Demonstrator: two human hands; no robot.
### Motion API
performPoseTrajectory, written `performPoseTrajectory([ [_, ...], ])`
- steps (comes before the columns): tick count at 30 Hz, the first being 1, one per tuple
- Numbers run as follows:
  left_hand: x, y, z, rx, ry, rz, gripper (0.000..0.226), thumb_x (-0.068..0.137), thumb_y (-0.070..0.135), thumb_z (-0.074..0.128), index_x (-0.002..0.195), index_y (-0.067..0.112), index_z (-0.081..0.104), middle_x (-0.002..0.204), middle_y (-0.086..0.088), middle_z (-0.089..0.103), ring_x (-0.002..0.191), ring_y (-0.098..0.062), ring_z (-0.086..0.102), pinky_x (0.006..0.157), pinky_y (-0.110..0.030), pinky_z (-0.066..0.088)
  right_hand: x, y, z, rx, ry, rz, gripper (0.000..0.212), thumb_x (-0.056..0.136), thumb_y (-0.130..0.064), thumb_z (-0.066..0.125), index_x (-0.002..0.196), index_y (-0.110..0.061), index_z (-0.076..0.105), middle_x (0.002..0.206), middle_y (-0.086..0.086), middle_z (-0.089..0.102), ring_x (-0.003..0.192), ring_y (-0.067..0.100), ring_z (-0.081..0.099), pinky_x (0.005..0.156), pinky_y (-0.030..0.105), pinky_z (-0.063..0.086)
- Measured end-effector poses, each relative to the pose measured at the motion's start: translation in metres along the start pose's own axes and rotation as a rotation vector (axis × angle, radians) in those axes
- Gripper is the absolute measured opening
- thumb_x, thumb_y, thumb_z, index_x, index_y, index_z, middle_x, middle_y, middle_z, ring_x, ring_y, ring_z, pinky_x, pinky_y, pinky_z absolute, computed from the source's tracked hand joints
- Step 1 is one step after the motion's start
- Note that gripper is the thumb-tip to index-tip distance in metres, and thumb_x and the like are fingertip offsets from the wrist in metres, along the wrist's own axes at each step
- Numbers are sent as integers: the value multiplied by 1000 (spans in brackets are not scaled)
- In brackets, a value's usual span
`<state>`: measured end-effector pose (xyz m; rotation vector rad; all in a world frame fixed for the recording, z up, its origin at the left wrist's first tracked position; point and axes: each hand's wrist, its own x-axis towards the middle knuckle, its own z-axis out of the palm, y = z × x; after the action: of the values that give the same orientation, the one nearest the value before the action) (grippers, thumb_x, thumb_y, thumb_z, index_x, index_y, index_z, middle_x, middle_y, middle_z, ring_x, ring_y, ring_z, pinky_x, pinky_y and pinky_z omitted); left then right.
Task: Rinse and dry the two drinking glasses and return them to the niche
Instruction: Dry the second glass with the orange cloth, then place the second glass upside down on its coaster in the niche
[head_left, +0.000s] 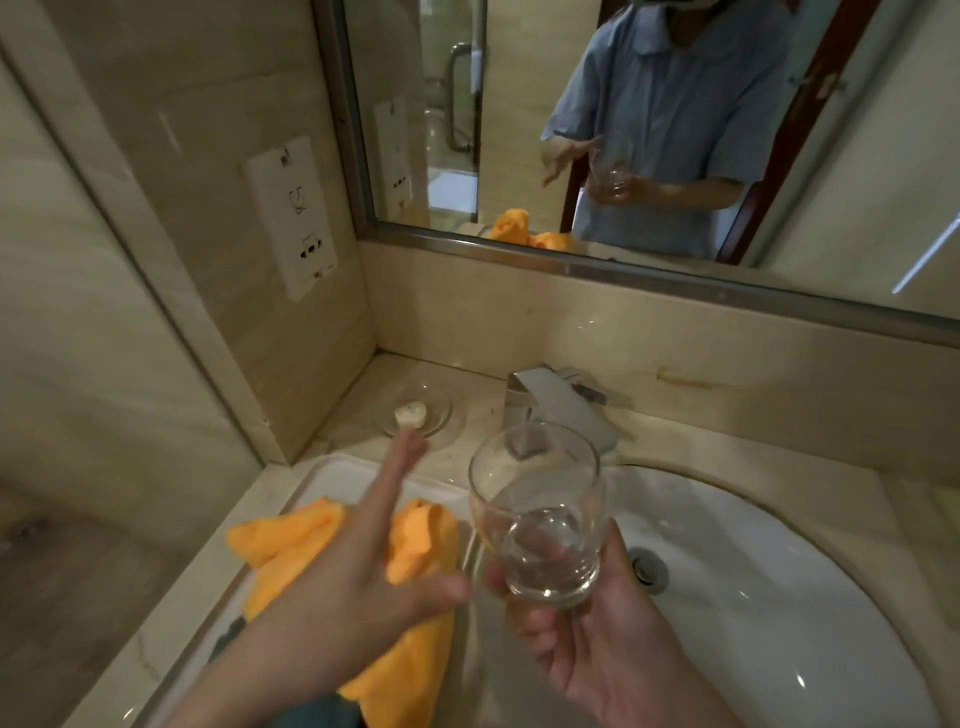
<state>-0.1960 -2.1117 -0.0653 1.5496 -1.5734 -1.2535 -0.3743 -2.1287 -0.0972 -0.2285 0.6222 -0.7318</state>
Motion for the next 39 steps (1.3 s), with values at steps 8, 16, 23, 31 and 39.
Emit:
performPoseTrajectory([
  [8, 28, 47, 120, -162, -57, 293, 92, 37, 44, 85, 114, 52, 36, 116, 22, 54, 108, 12, 53, 84, -13, 49, -62, -30, -54, -99, -13, -156, 69, 65, -74, 56, 89, -13, 78, 73, 8, 73, 43, 15, 64, 37, 22, 50],
  [16, 41, 94, 207, -131, -203, 366, 86, 40, 38, 86, 102, 69, 36, 109, 32, 56, 108, 15, 51, 85, -16, 50, -131, -61, -108, -79, 79, -346, 80, 33, -63, 84, 95, -12, 76, 83, 6, 74, 54, 13, 67, 43, 23, 52],
  [23, 50, 133, 259, -152, -326, 370, 88, 44, 23, 91, 109, 54, 40, 113, 21, 57, 106, 11, 54, 88, -29, 54, -178, -91, -137, 12, 253, -472, 63, 84, -59, 33, 73, -18, 78, 72, 2, 73, 52, 13, 67, 42, 20, 50],
  [31, 57, 166, 324, -120, -446, 425, 88, 38, 32, 88, 109, 56, 40, 112, 20, 58, 104, 9, 57, 88, -28, 54, -230, -111, -169, 35, 369, -590, 63, 81, -62, 33, 74, -19, 79, 73, 1, 73, 56, 12, 68, 43, 19, 51],
  [39, 56, 196, 384, -144, -587, 449, 78, 39, 35, 79, 106, 50, 42, 112, 14, 58, 101, 4, 60, 82, -18, 53, -278, -125, -202, 104, 486, -651, 67, 90, -60, 30, 78, -16, 78, 75, 3, 72, 55, 14, 68, 41, 19, 50],
])
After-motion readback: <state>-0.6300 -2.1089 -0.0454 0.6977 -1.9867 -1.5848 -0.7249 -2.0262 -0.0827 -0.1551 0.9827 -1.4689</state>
